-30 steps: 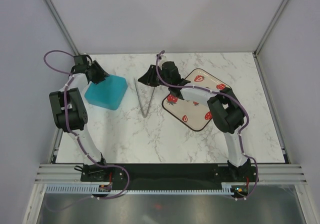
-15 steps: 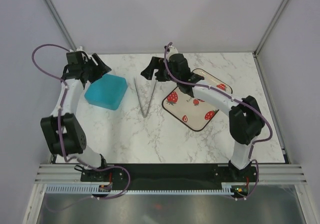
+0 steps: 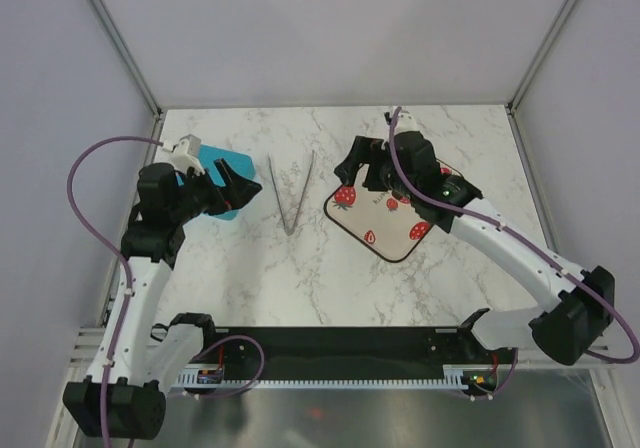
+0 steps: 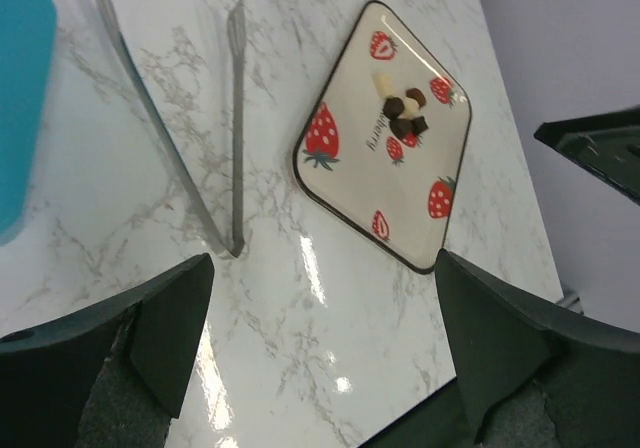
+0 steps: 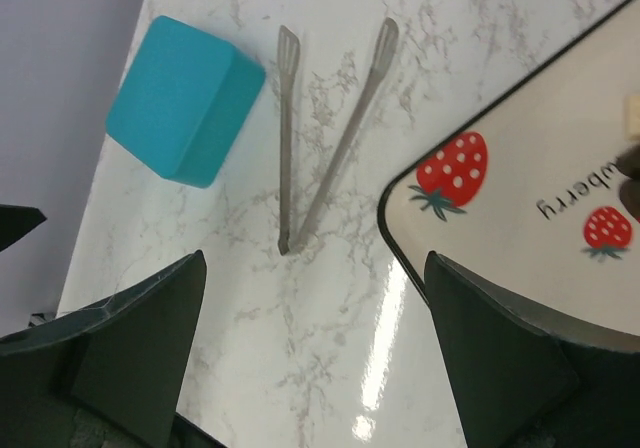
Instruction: Pack the chocolate
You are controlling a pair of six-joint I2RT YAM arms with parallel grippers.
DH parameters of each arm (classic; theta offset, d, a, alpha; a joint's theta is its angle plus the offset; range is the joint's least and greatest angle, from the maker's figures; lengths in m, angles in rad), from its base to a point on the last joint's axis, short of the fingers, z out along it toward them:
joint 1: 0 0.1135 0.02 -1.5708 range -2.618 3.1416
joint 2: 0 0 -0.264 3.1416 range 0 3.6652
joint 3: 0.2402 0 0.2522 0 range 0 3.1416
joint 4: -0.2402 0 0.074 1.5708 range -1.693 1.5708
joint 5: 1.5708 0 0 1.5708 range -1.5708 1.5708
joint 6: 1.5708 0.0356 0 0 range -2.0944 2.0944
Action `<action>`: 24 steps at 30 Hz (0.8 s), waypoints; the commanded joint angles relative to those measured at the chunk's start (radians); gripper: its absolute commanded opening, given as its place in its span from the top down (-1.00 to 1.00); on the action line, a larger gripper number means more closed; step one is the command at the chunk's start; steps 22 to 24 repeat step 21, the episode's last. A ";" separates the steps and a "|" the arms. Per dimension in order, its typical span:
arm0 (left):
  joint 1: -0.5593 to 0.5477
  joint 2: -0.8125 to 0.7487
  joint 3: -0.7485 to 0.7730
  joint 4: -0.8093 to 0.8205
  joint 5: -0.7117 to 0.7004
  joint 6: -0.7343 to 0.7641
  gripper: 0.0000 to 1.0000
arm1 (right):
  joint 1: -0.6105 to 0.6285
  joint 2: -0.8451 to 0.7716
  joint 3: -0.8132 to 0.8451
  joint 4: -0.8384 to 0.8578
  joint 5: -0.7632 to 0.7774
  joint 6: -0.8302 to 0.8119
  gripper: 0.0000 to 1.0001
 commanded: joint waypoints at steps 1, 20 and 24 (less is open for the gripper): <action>-0.002 -0.130 -0.049 0.017 0.165 0.030 -0.99 | 0.004 -0.127 -0.049 -0.152 0.101 -0.032 -0.96; -0.002 -0.262 -0.097 0.065 0.279 -0.026 -0.99 | 0.006 -0.567 -0.246 -0.192 0.218 -0.083 -0.96; -0.002 -0.262 -0.094 0.066 0.277 -0.029 -0.99 | 0.004 -0.565 -0.237 -0.195 0.222 -0.086 -0.96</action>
